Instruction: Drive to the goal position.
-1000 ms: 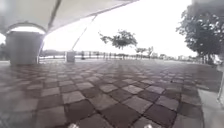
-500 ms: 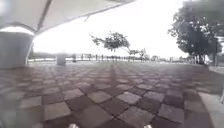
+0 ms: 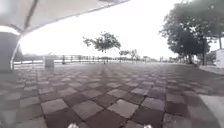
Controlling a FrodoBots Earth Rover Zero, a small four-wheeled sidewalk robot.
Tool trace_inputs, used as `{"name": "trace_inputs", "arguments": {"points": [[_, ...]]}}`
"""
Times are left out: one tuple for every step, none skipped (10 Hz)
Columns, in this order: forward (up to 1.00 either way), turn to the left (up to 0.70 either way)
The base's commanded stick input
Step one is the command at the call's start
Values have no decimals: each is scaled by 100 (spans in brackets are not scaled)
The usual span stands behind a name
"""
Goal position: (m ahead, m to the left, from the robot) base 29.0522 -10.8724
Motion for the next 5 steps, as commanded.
{"name": "trace_inputs", "arguments": {"points": [[70,-34],[70,-30],[70,-19],[70,-2],[70,1]]}}
